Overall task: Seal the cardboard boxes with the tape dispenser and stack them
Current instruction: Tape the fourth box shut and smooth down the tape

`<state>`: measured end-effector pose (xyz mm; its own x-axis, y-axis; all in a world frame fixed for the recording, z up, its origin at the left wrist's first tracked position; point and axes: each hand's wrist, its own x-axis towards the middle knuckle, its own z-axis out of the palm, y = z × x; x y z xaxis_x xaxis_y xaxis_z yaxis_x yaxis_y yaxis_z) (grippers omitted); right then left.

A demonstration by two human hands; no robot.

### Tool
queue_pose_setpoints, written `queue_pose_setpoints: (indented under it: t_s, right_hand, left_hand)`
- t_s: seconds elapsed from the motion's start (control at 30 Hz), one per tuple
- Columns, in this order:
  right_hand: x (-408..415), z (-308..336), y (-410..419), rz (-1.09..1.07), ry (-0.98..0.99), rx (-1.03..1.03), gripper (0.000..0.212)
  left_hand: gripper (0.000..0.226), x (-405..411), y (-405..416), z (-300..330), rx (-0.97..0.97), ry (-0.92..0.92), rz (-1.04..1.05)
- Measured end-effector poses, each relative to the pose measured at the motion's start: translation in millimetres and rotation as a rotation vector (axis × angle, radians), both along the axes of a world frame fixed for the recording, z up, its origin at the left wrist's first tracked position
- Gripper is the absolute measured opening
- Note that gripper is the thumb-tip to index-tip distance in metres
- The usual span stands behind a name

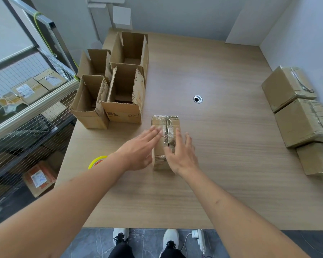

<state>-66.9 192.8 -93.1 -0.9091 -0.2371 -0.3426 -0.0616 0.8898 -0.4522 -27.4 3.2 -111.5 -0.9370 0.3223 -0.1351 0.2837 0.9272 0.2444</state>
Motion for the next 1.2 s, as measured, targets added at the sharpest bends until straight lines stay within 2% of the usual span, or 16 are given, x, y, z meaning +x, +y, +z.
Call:
queue_pose_setpoints:
  t_s: [0.07, 0.17, 0.27, 0.43, 0.73, 0.93, 1.2]
  right_hand:
    - [3.4, -4.3, -17.9, -0.001, -0.033, 0.061, 0.097]
    - [6.2, -12.1, -39.9, -0.04, -0.043, 0.17, 0.118]
    - [8.8, -16.8, -49.5, -0.064, -0.003, 0.227, 0.115]
    - [11.5, -7.6, -49.4, -0.138, 0.015, 0.183, 0.106]
    - [25.0, 56.1, -40.2, -0.28, 0.051, 0.156, 0.105]
    - [38.1, 108.9, -5.7, -0.35, 0.113, 0.153, 0.104]
    - [58.6, 160.0, 77.9, -0.39, 0.184, 0.109, 0.103]
  left_hand:
    - [0.087, 0.5, -5.8, 0.9, -0.084, 0.004, 0.136]
    - [0.08, 1.3, -18.5, 1.0, -0.077, -0.07, 0.268]
    - [0.077, -0.2, -26.8, 2.8, -0.056, -0.114, 0.3]
    - [0.072, -8.2, -35.8, 15.3, -0.032, -0.112, 0.28]
    - [0.063, -17.4, -30.6, 66.5, -0.017, -0.051, 0.15]
    - [0.059, -19.4, 2.1, 118.8, -0.043, 0.023, 0.061]
    - [0.052, -10.3, 91.4, 175.3, -0.083, 0.105, 0.03]
